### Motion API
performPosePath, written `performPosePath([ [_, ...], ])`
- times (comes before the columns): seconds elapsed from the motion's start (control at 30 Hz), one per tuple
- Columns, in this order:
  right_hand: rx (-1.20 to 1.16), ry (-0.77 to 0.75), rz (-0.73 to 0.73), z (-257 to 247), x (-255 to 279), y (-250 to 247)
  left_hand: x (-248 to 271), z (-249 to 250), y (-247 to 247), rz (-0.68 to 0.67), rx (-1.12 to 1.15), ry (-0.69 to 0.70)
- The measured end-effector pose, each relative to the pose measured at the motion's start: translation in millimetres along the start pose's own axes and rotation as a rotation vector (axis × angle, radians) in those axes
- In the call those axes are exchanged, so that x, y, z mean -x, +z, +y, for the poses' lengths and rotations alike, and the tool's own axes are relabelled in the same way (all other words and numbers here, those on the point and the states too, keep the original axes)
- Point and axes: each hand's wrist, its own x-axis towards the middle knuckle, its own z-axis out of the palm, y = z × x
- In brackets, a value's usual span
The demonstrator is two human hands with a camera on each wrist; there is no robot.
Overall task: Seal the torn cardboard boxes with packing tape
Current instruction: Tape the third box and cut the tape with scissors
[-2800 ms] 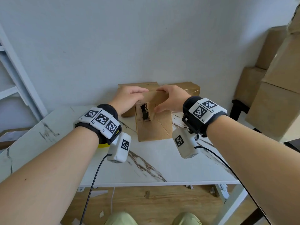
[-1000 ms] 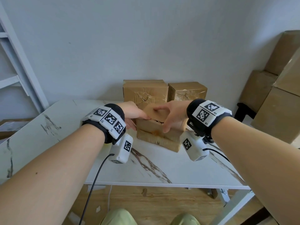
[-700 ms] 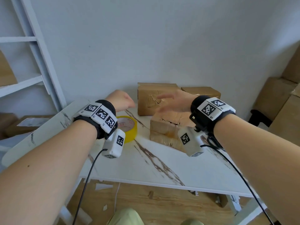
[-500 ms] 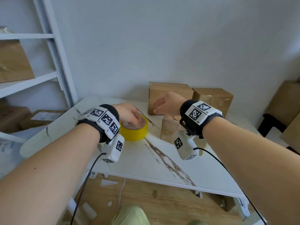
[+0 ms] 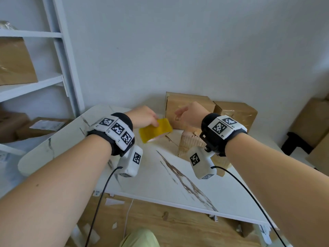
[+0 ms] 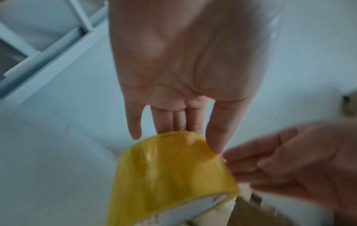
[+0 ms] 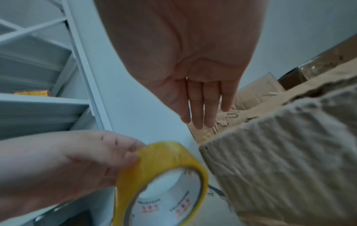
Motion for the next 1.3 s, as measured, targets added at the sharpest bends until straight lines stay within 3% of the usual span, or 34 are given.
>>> performPosePath([
  [0.1,-0.088,0.031,0.027,1.7,-4.6,-5.6,1.1,8.4,-8.1,0.018,0.366,-0.007],
  [0.17,-0.16,0.048,0.056,1.0,-6.2,-8.2,-1.9,12.5,-8.3,0.035,0.46,0.002],
  [0.3,-0.226,0.07,0.121,-1.1,-9.7,-12.3,-10.3,17.4,-7.5,0.119,0.496,-0.021],
  [0.5,-0.242,-0.027,0.154,0.8,2.0,-17.8,-14.2,21.2,-3.1,0.167,0.529,-0.042],
  [0.93,-0.446,0.009,0.292,9.6,1.2,-35.0,-7.2,50.1,3.6,0.271,0.644,0.09],
  [1.13,-0.516,-0.079,0.412,13.6,7.3,-45.7,-7.8,61.9,6.0,0.325,0.741,0.117],
  [1.3,-0.484,-0.097,0.398,19.0,6.5,-40.8,-9.6,62.3,10.4,0.323,0.75,0.147],
])
